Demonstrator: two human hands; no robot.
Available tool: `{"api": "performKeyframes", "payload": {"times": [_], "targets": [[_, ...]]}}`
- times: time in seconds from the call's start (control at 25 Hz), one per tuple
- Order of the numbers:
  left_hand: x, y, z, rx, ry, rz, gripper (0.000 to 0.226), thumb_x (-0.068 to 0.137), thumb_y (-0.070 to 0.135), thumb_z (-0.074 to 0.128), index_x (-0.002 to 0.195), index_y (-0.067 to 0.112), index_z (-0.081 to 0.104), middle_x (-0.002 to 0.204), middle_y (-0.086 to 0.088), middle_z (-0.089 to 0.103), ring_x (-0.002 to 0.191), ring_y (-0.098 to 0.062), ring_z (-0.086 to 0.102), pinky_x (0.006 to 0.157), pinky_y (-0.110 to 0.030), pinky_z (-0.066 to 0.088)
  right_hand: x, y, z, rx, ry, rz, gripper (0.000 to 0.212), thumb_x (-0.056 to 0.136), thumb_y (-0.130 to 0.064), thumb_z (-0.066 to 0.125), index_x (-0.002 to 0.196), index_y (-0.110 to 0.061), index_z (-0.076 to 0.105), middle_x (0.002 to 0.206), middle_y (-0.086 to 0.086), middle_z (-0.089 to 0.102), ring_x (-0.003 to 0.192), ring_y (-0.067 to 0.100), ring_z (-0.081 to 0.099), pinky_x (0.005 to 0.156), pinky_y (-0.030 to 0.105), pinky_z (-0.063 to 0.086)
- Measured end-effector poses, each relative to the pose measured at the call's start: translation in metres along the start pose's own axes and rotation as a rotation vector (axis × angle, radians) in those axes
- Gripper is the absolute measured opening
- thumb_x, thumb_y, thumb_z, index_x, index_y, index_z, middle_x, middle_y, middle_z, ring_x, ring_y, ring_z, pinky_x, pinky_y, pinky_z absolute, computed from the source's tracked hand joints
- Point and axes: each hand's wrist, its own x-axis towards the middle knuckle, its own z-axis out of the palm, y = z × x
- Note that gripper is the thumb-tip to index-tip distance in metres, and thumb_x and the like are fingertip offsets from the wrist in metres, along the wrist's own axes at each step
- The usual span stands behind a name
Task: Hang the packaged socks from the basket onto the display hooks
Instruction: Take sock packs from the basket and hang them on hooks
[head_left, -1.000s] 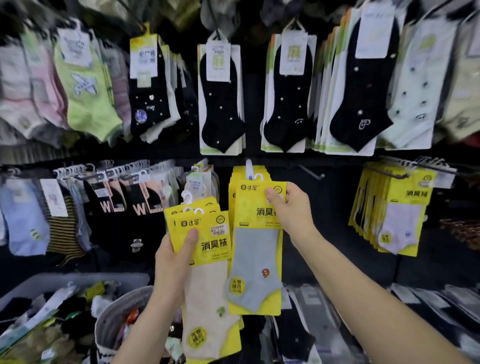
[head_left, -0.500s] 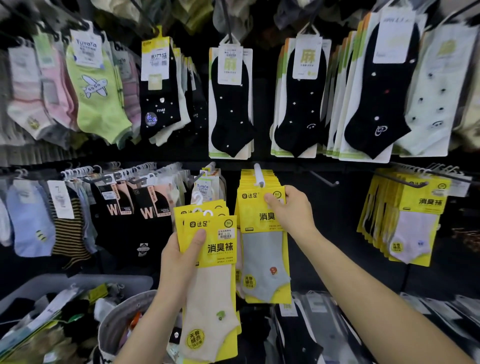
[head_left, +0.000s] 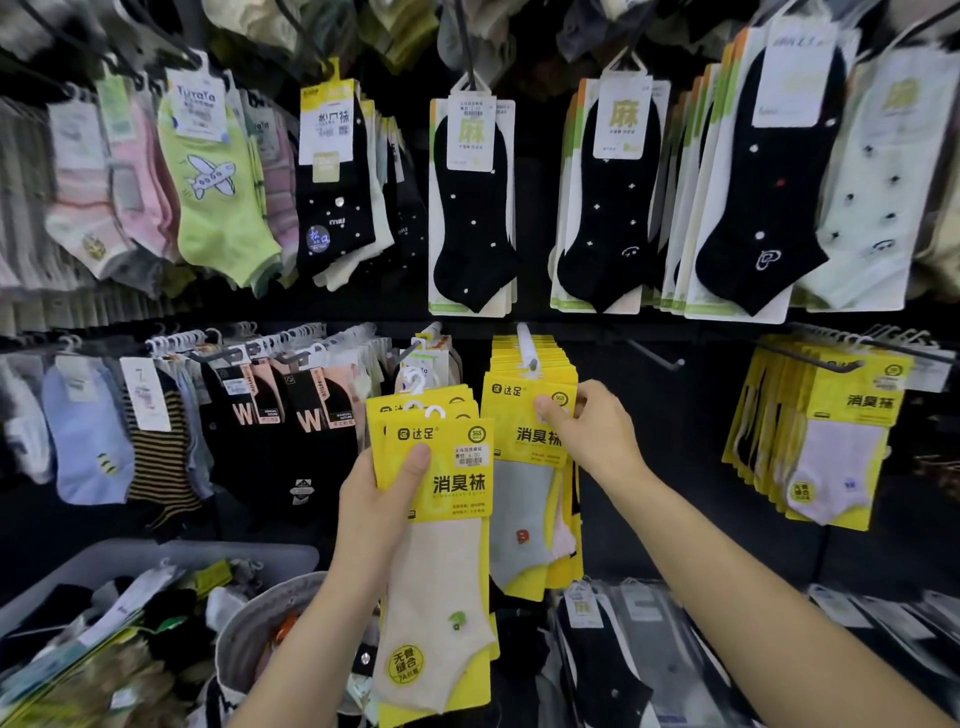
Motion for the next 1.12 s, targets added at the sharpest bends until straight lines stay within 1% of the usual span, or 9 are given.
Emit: {"api": "performKeyframes", "payload": {"times": [0.12, 0.28, 0.36, 0.48, 0.6, 0.68, 0.84, 0.96, 1.12], "targets": [[-0.004, 0.005, 0.01, -0.034, -0.03, -0.011, 0.022, 0.077, 0.039, 0.065, 0.093, 0.025, 0.062, 0.09, 0.001, 0.074, 0.075, -0.011, 0.072, 0.055, -0.018, 0.053, -0.017, 0.001, -0.011, 0.099, 0.131, -0.091, 0.04, 0.083, -0.05, 0.06, 0.101, -0.019, 0.042, 0.081, -0.006, 0.049, 0.075, 0.012, 0.05, 0.067, 0.032, 0.043], [-0.008, 0.011, 0.033, -0.033, -0.111, 0.025, 0.047, 0.068, 0.047, 0.065, 0.109, 0.022, 0.061, 0.1, 0.0, 0.073, 0.085, -0.014, 0.071, 0.064, -0.023, 0.056, -0.041, -0.012, -0.006, 0.158, -0.092, -0.208, 0.036, 0.074, -0.055, 0.063, 0.09, -0.026, 0.049, 0.074, -0.012, 0.049, 0.066, 0.002, 0.046, 0.058, 0.017, 0.037], [-0.011, 0.013, 0.043, -0.044, -0.123, 0.035, 0.034, 0.068, 0.044, 0.067, 0.099, 0.03, 0.066, 0.101, 0.0, 0.073, 0.086, -0.013, 0.071, 0.065, -0.024, 0.056, -0.039, -0.019, -0.008, 0.135, -0.083, -0.249, 0.025, 0.075, -0.046, 0.068, 0.082, -0.029, 0.051, 0.071, -0.012, 0.05, 0.061, 0.003, 0.045, 0.054, 0.013, 0.037], [-0.016, 0.019, 0.052, -0.095, -0.194, 0.037, 0.019, 0.079, 0.033, 0.063, 0.088, 0.05, 0.067, 0.101, 0.007, 0.073, 0.085, -0.006, 0.07, 0.066, -0.021, 0.056, -0.032, -0.016, -0.018, 0.181, -0.048, -0.199, 0.012, 0.083, -0.031, 0.067, 0.08, -0.029, 0.056, 0.08, -0.007, 0.062, 0.073, 0.009, 0.059, 0.066, 0.025, 0.047], [-0.021, 0.022, 0.058, -0.108, -0.256, 0.117, 0.058, 0.092, 0.015, 0.055, 0.086, 0.073, 0.053, 0.098, 0.021, 0.071, 0.095, -0.011, 0.068, 0.08, -0.034, 0.057, -0.032, -0.009, -0.025, 0.196, -0.079, -0.141, 0.01, 0.084, -0.028, 0.067, 0.089, -0.023, 0.06, 0.091, -0.002, 0.066, 0.086, 0.015, 0.064, 0.077, 0.035, 0.053], [-0.021, 0.018, 0.061, -0.087, -0.227, 0.174, 0.055, 0.093, 0.01, 0.054, 0.092, 0.065, 0.057, 0.095, 0.027, 0.069, 0.093, -0.01, 0.068, 0.081, -0.038, 0.057, -0.031, -0.011, -0.03, 0.22, -0.078, -0.185, 0.005, 0.083, -0.027, 0.067, 0.085, -0.026, 0.062, 0.086, -0.005, 0.065, 0.083, 0.011, 0.061, 0.076, 0.032, 0.052], [-0.017, 0.007, 0.061, -0.04, -0.262, 0.188, 0.02, 0.093, 0.012, 0.055, 0.112, 0.018, 0.057, 0.098, 0.04, 0.061, 0.089, 0.001, 0.066, 0.07, -0.022, 0.057, -0.024, -0.018, -0.041, 0.078, -0.131, -0.281, 0.012, 0.087, -0.022, 0.063, 0.077, -0.027, 0.063, 0.079, -0.01, 0.057, 0.073, 0.005, 0.051, 0.068, 0.023, 0.043], [-0.016, 0.0, 0.059, -0.086, -0.278, 0.061, 0.016, 0.094, 0.023, 0.052, 0.108, 0.026, 0.057, 0.103, 0.014, 0.07, 0.097, -0.007, 0.067, 0.074, -0.021, 0.055, -0.017, -0.023, -0.041, -0.096, -0.203, -0.283, 0.015, 0.094, -0.022, 0.05, 0.08, -0.023, 0.056, 0.085, -0.01, 0.051, 0.07, 0.003, 0.047, 0.059, 0.017, 0.034], [-0.012, -0.002, 0.049, -0.109, -0.251, 0.079, 0.033, 0.098, 0.023, 0.042, 0.112, 0.049, 0.057, 0.116, 0.022, 0.065, 0.11, -0.004, 0.06, 0.091, -0.024, 0.05, 0.005, -0.04, -0.046, -0.108, -0.141, -0.248, 0.016, 0.097, -0.022, 0.043, 0.092, -0.014, 0.056, 0.079, -0.007, 0.05, 0.062, 0.005, 0.044, 0.054, 0.021, 0.037]]}}
